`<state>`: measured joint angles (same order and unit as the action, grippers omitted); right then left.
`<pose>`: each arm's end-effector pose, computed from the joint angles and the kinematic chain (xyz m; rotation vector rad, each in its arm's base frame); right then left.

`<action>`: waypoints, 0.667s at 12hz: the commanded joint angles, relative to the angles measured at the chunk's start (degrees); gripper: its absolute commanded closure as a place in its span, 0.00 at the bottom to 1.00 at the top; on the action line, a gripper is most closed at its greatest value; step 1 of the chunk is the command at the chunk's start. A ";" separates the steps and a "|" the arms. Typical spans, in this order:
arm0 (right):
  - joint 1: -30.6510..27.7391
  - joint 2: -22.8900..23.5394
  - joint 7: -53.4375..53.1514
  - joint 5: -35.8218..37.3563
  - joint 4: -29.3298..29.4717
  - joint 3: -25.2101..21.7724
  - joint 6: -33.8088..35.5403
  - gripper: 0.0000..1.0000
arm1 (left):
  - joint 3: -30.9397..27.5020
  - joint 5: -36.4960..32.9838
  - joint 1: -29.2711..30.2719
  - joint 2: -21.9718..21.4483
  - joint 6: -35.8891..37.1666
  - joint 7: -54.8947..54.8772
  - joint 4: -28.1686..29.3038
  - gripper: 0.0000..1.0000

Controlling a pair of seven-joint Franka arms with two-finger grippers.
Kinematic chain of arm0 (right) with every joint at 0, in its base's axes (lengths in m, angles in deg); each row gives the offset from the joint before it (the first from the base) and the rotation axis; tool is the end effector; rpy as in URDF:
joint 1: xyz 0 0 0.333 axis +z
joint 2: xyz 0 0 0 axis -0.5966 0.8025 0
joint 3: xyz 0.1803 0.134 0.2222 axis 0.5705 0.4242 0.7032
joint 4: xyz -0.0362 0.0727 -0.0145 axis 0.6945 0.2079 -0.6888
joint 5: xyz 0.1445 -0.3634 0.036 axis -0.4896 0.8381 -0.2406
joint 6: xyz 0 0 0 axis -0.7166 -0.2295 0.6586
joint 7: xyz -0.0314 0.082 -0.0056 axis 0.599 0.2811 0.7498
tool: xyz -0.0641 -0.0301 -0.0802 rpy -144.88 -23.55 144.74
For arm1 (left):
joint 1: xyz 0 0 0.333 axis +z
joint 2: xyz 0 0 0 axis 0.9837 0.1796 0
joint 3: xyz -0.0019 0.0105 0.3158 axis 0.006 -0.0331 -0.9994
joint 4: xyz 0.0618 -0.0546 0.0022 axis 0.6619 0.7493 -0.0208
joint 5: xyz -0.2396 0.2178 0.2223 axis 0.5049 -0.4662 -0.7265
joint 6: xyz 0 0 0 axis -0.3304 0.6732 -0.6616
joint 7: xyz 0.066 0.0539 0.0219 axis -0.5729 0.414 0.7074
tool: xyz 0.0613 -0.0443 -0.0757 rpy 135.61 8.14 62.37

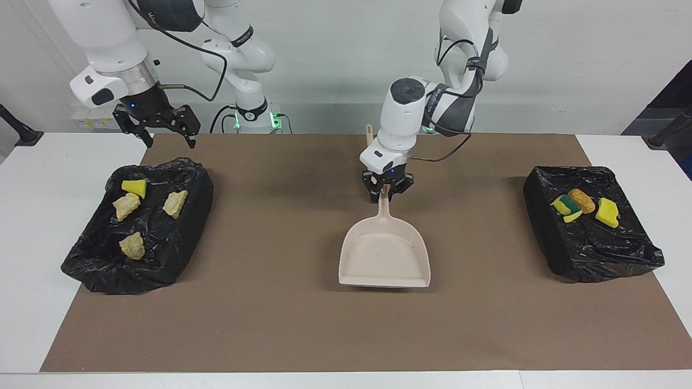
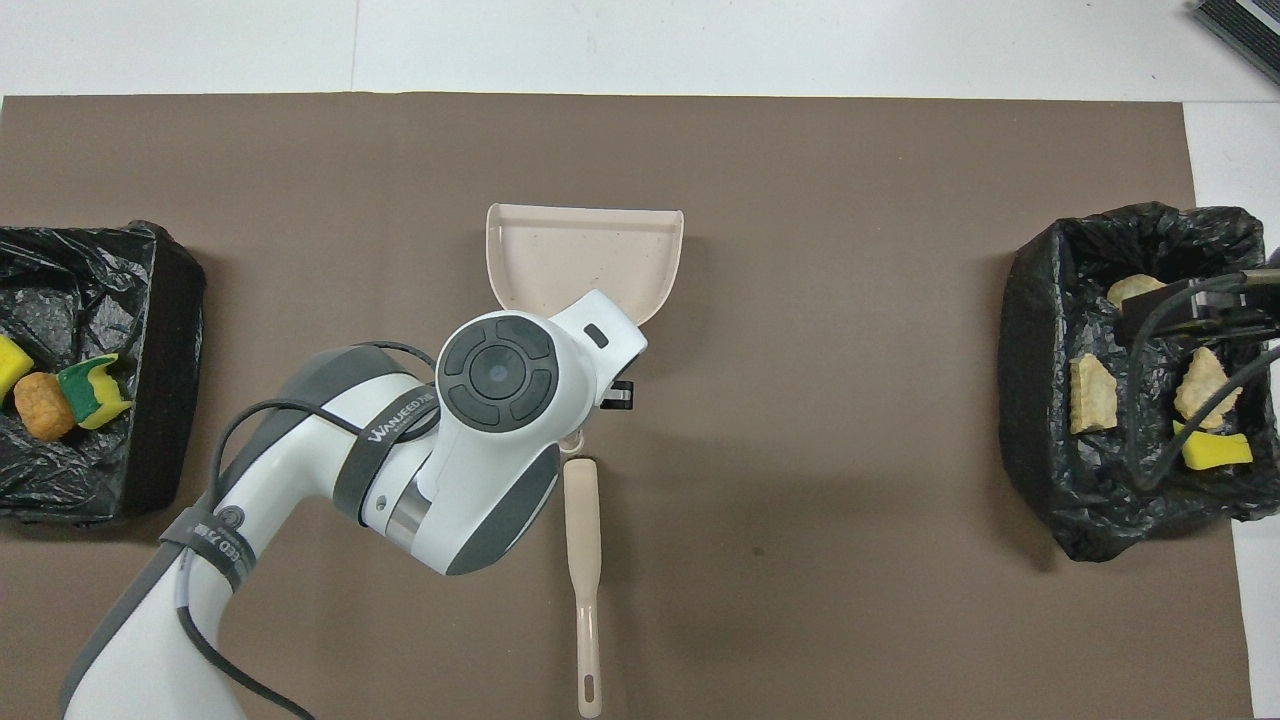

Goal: Sweep and dump trash in bin
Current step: 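Lower the dustpan onto the table center with the left gripper and release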

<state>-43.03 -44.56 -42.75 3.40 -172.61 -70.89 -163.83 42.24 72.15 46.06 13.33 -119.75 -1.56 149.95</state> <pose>0.5543 -0.0178 0.6304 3.1261 -0.0466 -0.0302 0.4890 -0.3741 0.4113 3.0751 -0.1914 0.1124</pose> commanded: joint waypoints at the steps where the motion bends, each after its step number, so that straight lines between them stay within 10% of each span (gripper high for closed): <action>1: -0.45 -1.19 -1.01 -1.01 -1.34 0.32 -0.37 0.00 | -1.13 -0.02 -1.47 1.08 -1.25 0.77 -1.20 1.00; 8: -0.45 -1.19 -1.01 -1.01 -1.34 0.32 -0.37 0.00 | -1.13 -0.11 -3.40 3.90 -3.80 -1.08 -1.03 1.00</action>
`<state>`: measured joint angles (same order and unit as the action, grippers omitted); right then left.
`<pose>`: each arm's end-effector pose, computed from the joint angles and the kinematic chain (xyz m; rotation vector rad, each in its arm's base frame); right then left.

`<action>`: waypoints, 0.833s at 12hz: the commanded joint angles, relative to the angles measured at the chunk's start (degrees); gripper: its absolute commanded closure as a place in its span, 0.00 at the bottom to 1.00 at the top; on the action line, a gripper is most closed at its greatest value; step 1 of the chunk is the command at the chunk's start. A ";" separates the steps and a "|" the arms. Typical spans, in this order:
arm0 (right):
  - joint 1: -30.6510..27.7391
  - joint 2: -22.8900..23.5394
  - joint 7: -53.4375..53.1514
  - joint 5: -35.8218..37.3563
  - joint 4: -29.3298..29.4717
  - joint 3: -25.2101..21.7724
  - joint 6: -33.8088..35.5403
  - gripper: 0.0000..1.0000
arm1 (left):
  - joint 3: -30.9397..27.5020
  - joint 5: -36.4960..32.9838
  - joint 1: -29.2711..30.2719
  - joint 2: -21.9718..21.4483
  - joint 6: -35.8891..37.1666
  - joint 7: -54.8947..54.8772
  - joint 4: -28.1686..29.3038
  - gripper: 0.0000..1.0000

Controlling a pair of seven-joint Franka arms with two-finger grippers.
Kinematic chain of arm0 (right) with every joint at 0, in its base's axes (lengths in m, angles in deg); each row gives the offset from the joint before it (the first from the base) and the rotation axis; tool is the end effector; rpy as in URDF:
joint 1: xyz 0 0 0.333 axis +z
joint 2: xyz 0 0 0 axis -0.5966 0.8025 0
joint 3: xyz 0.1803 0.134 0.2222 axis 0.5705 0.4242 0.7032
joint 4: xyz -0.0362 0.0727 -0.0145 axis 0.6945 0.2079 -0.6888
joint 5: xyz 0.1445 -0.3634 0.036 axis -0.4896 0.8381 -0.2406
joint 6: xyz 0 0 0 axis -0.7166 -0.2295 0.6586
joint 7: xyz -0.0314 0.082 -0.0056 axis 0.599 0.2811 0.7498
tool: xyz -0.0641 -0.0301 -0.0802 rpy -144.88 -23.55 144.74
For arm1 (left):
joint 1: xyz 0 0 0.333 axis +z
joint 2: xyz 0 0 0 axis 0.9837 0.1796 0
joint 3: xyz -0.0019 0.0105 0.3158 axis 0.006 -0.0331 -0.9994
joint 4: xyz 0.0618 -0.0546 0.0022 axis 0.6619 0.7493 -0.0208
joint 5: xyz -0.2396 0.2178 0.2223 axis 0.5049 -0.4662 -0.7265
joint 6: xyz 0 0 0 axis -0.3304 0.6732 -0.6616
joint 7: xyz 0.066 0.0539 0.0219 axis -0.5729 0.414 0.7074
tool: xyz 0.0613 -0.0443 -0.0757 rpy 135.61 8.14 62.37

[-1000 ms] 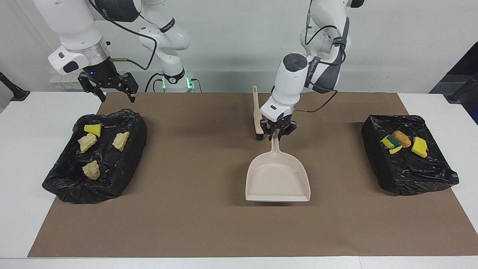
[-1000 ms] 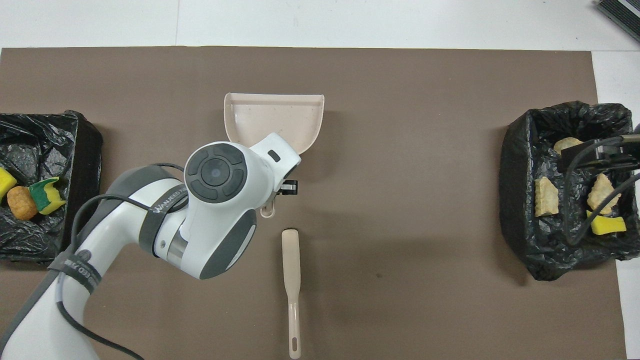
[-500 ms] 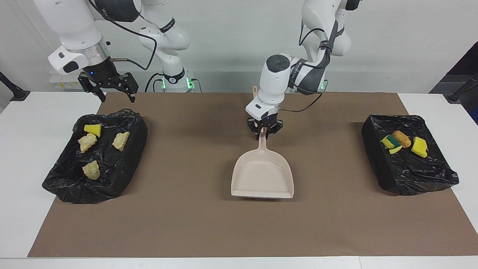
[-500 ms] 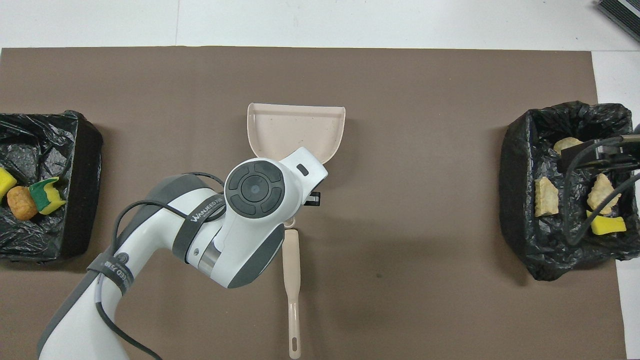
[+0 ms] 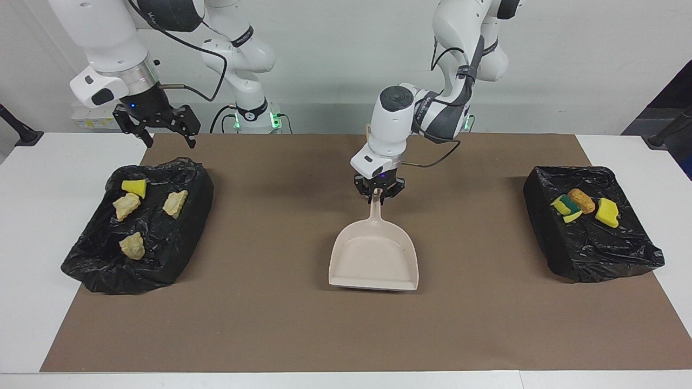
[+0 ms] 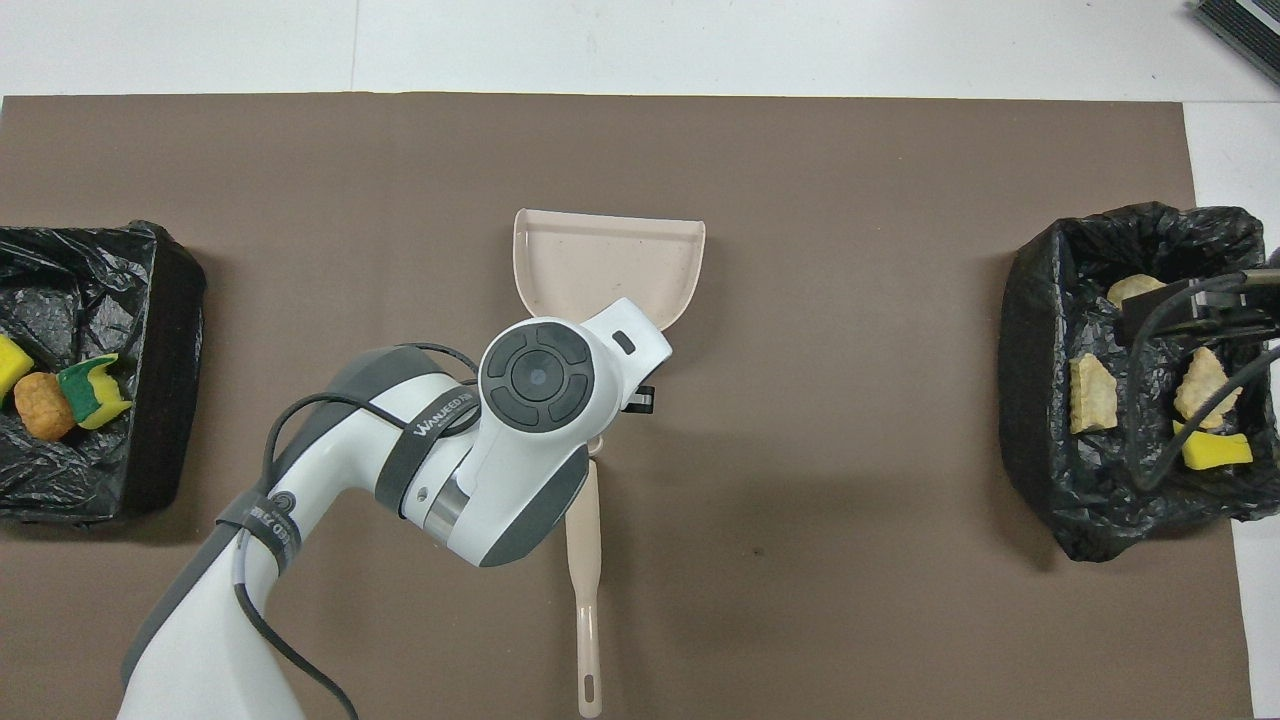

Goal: Sweep and dump trash in bin
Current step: 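Lower the dustpan onto the table center with the left gripper and release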

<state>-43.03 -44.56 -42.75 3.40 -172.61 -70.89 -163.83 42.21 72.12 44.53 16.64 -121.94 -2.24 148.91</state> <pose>0.5543 -0.0178 0.6304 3.1261 -0.0466 -0.0302 0.4883 -0.3938 0.3877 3.0685 -0.2488 0.1070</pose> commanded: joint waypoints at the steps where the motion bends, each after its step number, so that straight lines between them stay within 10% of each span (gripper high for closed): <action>1: -0.46 -1.19 -1.01 -1.01 -1.34 0.32 -0.37 0.00 | -1.01 -0.07 -1.97 0.59 -1.79 -0.31 0.19 1.00; 7: -0.46 -1.19 -1.01 -1.01 -1.34 0.32 -0.37 0.00 | -1.10 0.54 -3.46 2.61 -3.62 6.52 0.27 1.00; 10: -0.46 -1.19 -1.01 -1.01 -1.34 0.32 -0.37 0.00 | -1.10 0.54 -3.64 2.87 -6.53 10.67 1.51 0.27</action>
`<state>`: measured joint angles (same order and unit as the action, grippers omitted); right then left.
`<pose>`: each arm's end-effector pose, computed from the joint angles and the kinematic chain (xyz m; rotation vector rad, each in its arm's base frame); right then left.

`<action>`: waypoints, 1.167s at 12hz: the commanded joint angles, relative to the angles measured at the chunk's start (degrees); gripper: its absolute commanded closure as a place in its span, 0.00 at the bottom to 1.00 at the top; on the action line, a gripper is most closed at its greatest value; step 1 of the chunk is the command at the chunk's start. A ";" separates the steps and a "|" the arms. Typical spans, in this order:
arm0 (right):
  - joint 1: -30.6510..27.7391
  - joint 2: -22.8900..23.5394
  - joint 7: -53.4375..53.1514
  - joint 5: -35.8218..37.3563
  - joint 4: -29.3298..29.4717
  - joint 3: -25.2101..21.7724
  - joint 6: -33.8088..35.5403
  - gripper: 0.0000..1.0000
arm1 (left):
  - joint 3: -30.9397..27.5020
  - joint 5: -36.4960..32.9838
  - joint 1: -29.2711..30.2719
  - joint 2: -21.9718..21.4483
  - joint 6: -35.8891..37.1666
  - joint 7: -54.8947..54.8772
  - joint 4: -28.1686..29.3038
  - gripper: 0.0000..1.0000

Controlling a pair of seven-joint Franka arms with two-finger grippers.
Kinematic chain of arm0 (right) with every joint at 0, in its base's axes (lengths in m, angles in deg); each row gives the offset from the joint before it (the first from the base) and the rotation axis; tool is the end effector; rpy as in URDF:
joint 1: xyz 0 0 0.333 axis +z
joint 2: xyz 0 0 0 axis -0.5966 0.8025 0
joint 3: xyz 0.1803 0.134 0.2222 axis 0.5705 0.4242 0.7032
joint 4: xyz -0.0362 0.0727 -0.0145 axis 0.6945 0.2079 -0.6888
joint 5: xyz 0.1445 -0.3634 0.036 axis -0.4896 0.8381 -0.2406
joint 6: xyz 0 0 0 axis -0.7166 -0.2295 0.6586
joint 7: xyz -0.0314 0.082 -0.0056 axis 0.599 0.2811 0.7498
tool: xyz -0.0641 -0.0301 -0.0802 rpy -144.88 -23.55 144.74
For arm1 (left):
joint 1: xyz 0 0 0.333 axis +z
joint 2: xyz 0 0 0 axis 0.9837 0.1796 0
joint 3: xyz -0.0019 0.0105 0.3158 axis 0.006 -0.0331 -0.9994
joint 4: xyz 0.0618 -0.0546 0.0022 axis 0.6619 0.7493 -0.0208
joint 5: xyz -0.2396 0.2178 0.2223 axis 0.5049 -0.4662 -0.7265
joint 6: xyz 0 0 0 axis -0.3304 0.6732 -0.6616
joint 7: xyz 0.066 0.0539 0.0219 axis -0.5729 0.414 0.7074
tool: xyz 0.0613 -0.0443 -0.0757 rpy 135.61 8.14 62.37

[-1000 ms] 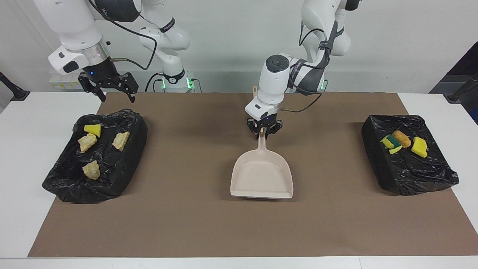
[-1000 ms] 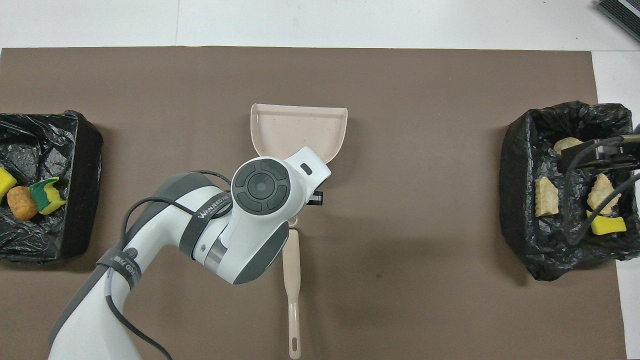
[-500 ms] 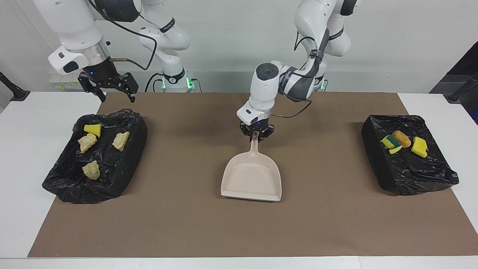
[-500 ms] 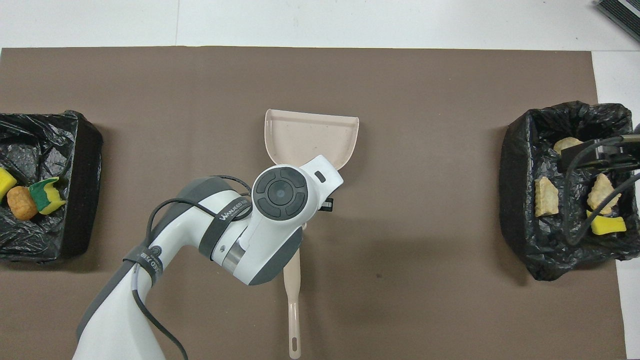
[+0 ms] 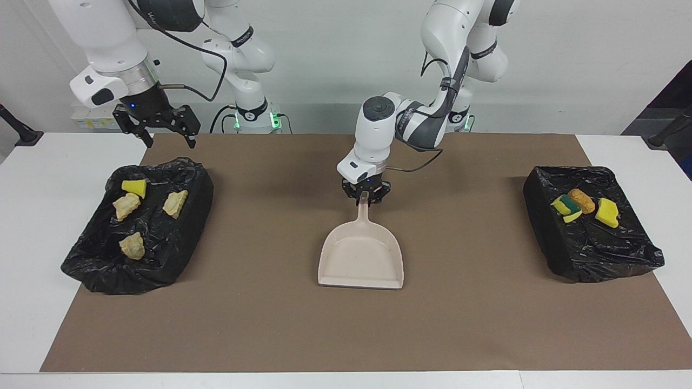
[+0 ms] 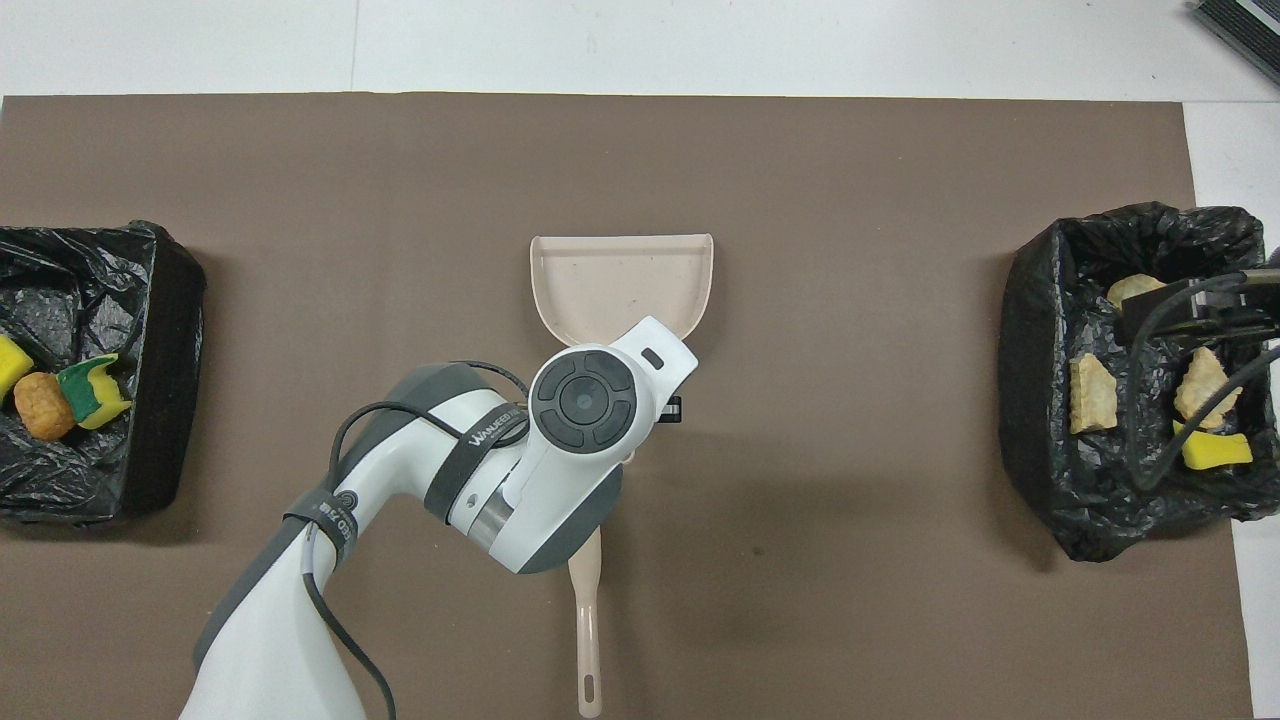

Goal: Sweep and dump trash in bin
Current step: 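Lower the dustpan onto the table center with the left gripper and release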

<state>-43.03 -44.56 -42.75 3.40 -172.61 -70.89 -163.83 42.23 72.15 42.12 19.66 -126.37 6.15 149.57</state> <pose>0.5543 -0.0178 0.6304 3.1261 -0.0466 -0.0302 0.4764 -0.4186 0.3567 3.0592 -0.0866 0.1084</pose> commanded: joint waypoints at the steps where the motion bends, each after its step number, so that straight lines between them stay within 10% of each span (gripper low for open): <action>1: -0.46 -1.19 -1.09 -1.01 -1.34 0.32 -0.37 0.00 | -1.12 0.50 -1.14 -0.15 -2.01 3.42 0.51 0.00; 14: -0.46 -1.19 -1.01 -1.01 -1.34 0.32 -0.37 0.00 | -2.53 -0.20 21.86 -15.43 15.38 -16.30 -0.20 0.00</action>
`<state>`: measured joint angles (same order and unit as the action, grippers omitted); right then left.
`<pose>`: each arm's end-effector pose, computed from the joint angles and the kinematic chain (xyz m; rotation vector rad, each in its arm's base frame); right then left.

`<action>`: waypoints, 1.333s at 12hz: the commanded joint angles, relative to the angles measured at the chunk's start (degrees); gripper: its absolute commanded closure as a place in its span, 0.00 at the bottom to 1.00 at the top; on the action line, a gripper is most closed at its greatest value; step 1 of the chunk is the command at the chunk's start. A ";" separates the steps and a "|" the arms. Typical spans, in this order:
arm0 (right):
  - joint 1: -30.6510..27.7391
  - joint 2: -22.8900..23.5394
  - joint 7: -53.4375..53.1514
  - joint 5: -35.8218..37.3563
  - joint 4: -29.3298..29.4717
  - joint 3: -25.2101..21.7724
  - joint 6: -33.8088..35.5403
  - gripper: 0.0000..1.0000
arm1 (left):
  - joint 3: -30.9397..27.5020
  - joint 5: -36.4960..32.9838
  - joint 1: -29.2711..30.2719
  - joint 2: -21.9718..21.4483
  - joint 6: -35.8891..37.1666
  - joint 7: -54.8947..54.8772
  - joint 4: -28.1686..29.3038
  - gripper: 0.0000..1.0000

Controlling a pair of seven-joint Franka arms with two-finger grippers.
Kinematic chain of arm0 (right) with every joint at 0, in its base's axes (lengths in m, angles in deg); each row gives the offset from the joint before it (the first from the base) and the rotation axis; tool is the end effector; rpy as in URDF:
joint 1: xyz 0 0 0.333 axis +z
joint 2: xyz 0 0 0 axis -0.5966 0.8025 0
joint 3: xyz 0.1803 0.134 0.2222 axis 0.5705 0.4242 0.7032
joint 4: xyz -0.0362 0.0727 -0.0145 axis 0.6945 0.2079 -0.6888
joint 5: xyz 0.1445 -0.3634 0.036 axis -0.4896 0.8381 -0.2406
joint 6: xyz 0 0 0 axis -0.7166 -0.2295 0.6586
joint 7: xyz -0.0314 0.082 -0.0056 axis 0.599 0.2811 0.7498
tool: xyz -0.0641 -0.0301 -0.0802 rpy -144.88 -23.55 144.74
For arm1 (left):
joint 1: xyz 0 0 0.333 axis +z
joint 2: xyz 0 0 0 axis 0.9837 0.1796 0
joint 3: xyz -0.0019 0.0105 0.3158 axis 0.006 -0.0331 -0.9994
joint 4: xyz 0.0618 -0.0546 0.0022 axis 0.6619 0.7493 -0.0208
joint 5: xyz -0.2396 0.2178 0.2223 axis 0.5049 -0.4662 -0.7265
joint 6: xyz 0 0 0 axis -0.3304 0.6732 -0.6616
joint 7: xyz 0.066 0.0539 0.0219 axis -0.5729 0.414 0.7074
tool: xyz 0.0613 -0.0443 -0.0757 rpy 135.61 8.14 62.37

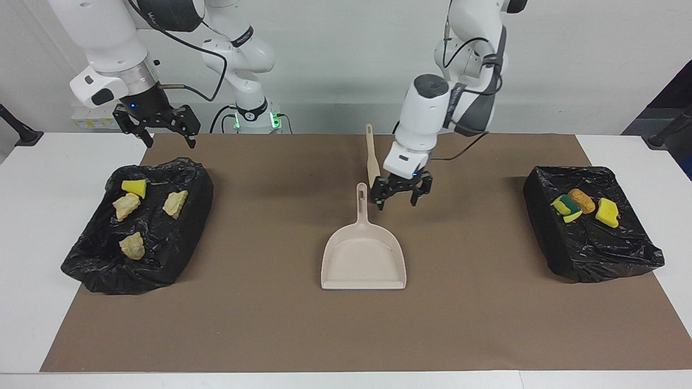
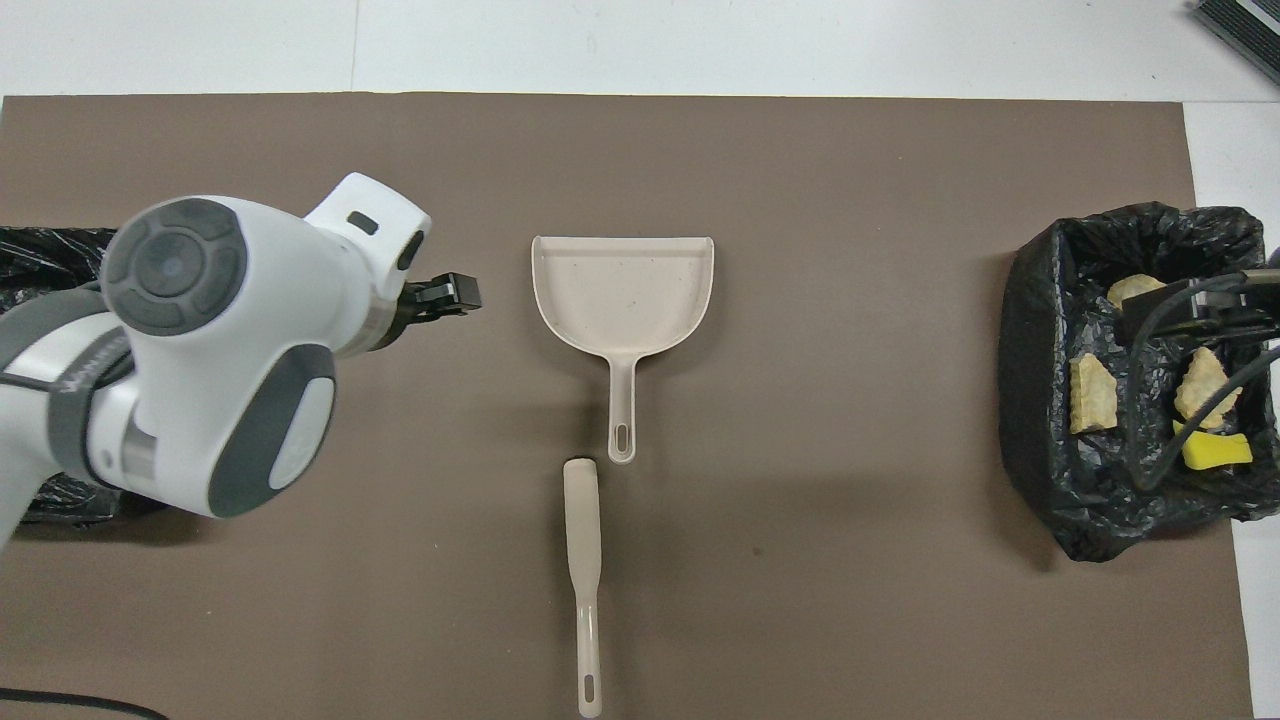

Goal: Sweep and dump trash in bin

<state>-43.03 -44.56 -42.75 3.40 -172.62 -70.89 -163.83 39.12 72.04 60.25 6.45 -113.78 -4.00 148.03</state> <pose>0.5543 -0.0178 0.6304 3.1261 -0.0466 -0.0305 0.5608 -0.2069 0.4897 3.0763 0.2054 0.2046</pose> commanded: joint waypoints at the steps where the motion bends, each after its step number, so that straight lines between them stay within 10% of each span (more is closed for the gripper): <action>1: -0.46 -1.19 -1.09 -1.00 -1.34 0.32 -0.37 0.00 | 0.59 -0.09 5.93 -2.84 3.93 -10.11 1.60 0.00; 10: -0.46 -1.19 -1.01 -1.00 -1.34 0.32 -0.37 0.00 | 0.59 -0.09 23.00 -7.85 10.80 -39.23 1.79 0.00; 16: -0.46 -1.19 -1.01 -1.00 -1.34 0.32 -0.37 0.00 | 2.26 0.17 21.78 -8.64 25.62 -36.62 -13.23 0.00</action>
<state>-43.03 -44.56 -42.75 3.40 -172.61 -70.89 -163.83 41.30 72.09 82.59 -1.77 -93.97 -41.97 138.80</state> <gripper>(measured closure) 0.000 0.000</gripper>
